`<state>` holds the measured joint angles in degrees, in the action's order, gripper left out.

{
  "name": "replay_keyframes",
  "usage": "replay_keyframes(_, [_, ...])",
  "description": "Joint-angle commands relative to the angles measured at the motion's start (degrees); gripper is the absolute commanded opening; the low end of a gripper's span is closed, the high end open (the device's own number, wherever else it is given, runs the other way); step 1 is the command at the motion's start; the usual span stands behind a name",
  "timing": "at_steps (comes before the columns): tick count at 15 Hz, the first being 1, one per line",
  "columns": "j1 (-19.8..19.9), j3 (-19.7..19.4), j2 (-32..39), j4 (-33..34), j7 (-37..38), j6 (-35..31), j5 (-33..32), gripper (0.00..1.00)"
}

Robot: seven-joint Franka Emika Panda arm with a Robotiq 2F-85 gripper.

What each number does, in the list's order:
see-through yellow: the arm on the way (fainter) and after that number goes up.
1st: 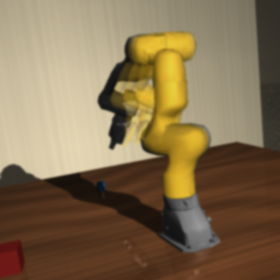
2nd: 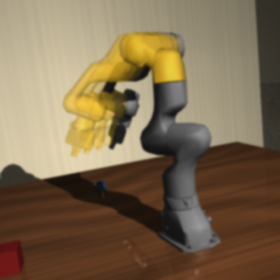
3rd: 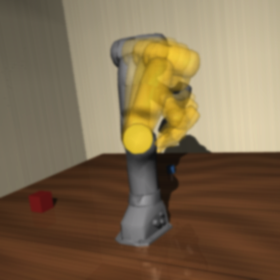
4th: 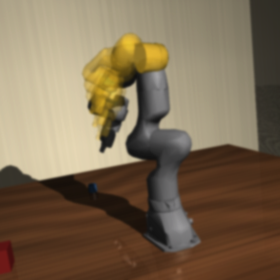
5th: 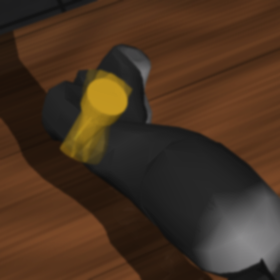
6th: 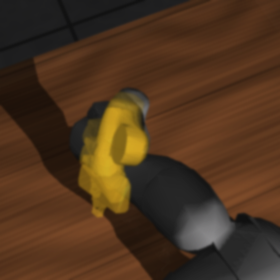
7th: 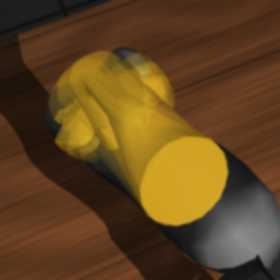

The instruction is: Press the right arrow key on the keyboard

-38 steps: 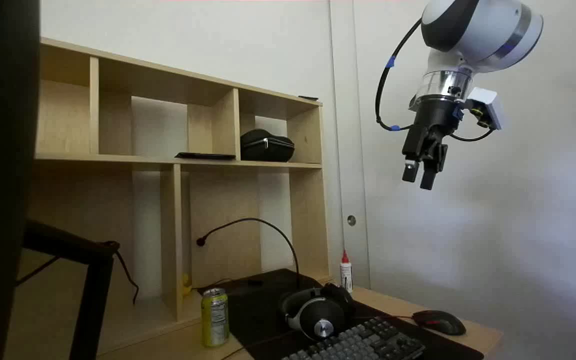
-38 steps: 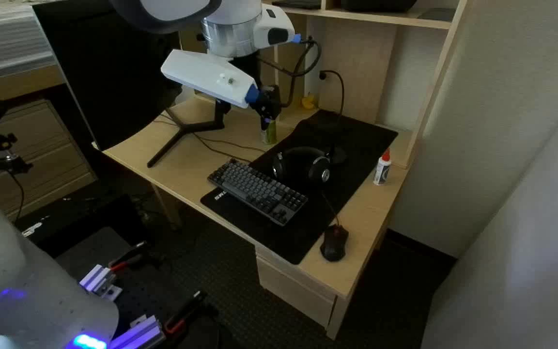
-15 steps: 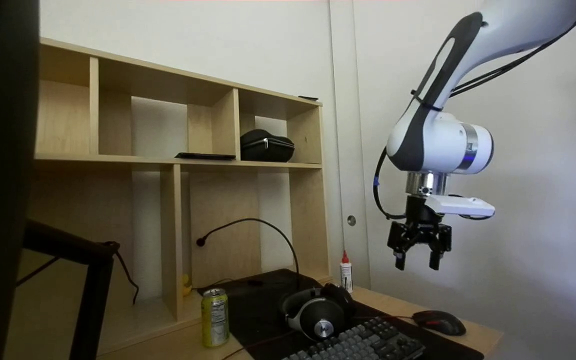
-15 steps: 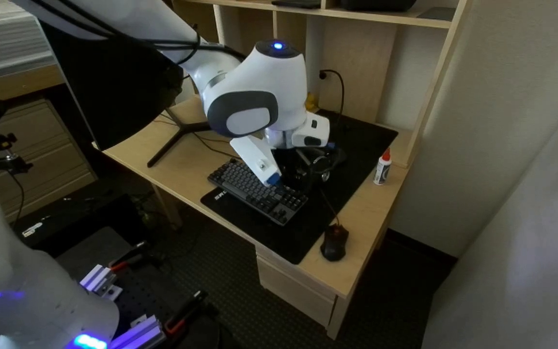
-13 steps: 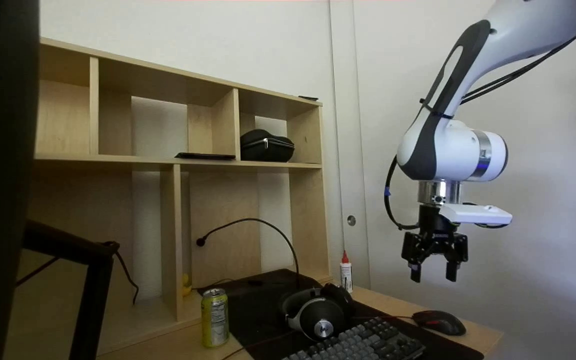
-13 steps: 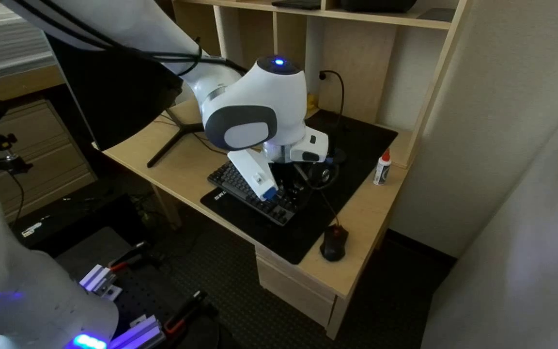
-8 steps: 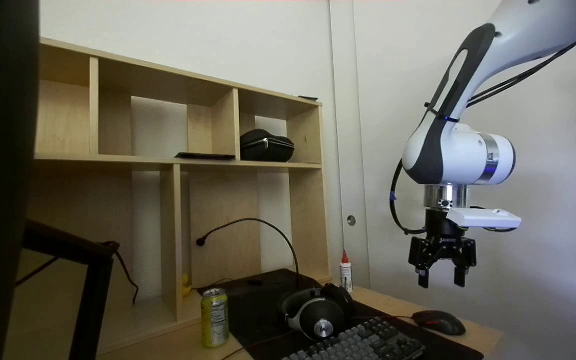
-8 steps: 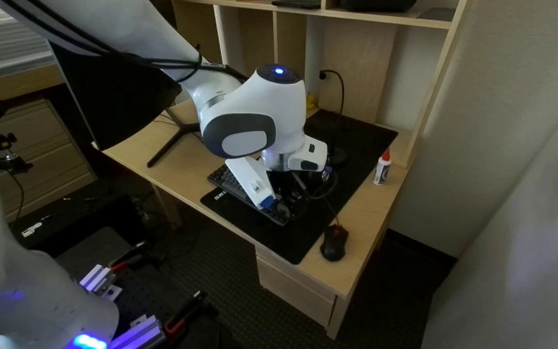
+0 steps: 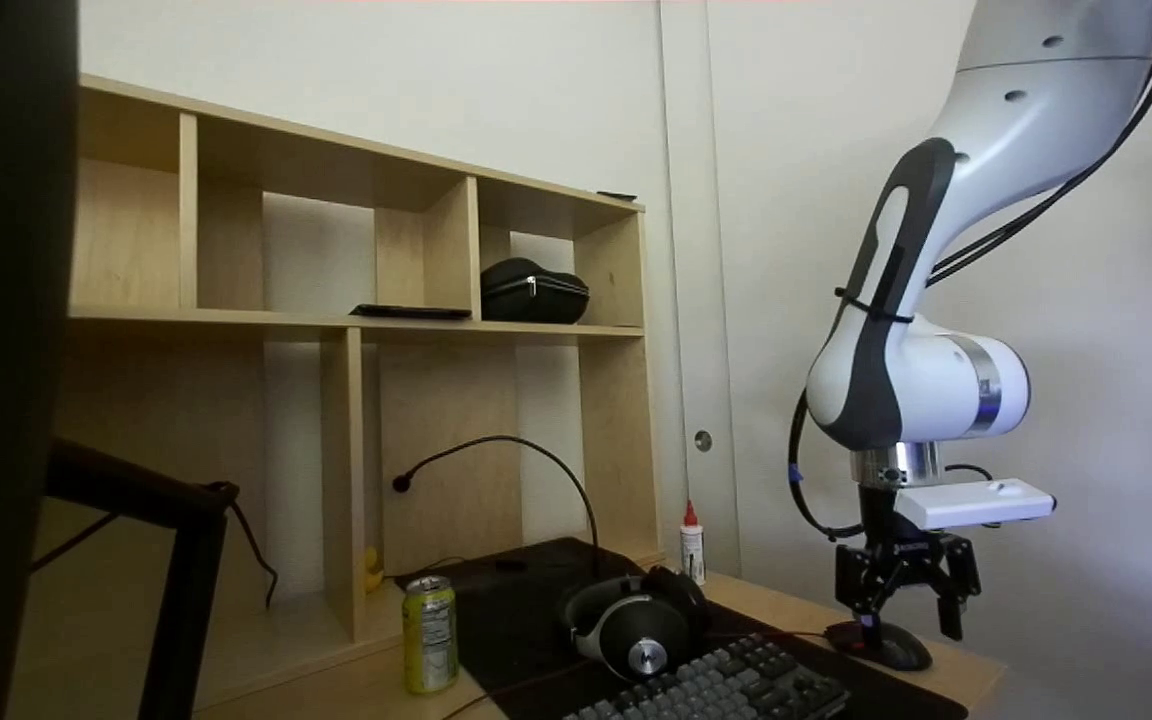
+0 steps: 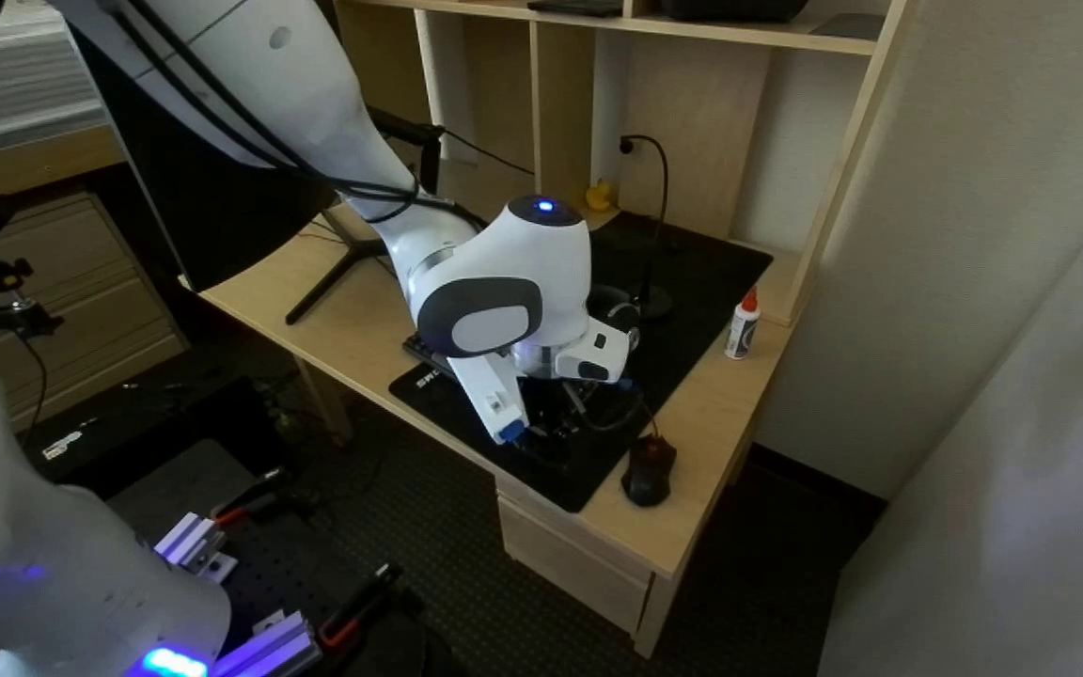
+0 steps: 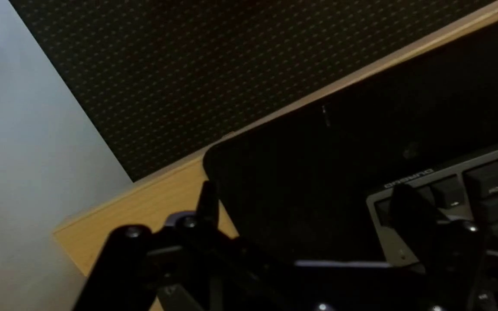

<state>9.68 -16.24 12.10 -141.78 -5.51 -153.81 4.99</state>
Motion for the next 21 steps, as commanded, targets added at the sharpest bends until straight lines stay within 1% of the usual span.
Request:
replay_keyframes(1, [1.6, 1.6, 0.3, 0.2, 0.8, 0.0, -0.9, 1.0])
replay_keyframes(2, [1.6, 1.6, 0.4, 0.3, 0.8, 0.0, -0.9, 1.0])
replay_keyframes(3, [1.1, 1.4, 2.1, 1.2, 2.3, -1.3, -1.6, 1.0])
replay_keyframes(5, [2.1, 3.8, 4.3, 2.7, 1.3, -2.5, 3.5, 1.0])
replay_keyframes(7, [2.2, 5.1, 6.1, 3.7, 2.4, -4.3, 5.7, 1.0])
replay_keyframes(8, [1.9, 4.2, 2.8, 1.6, 2.1, -2.2, 3.2, 1.0])
replay_keyframes(12, [1.9, 4.6, 3.2, 2.0, 2.5, -2.4, 3.2, 1.0])
replay_keyframes(13, [1.1, 3.8, 3.8, 2.2, 3.3, -1.8, 1.4, 1.0])
replay_keyframes(14, [0.5, 3.2, 5.8, 2.9, 5.5, -3.5, 0.3, 1.0])
replay_keyframes(15, [0.8, 3.8, 6.9, 3.6, 5.9, -3.5, 0.8, 1.0])
replay_keyframes(16, [1.0, 4.0, 8.0, 3.9, 7.0, -5.0, 1.2, 1.0])
replay_keyframes(17, [1.7, 4.9, 8.7, 4.3, 6.7, -5.4, 2.7, 1.0])
replay_keyframes(20, [2.1, 5.5, 11.0, 5.5, 8.5, -9.6, 4.2, 1.0])
replay_keyframes(21, [1.3, 4.7, 8.5, 3.6, 8.2, -7.5, 2.4, 1.0])
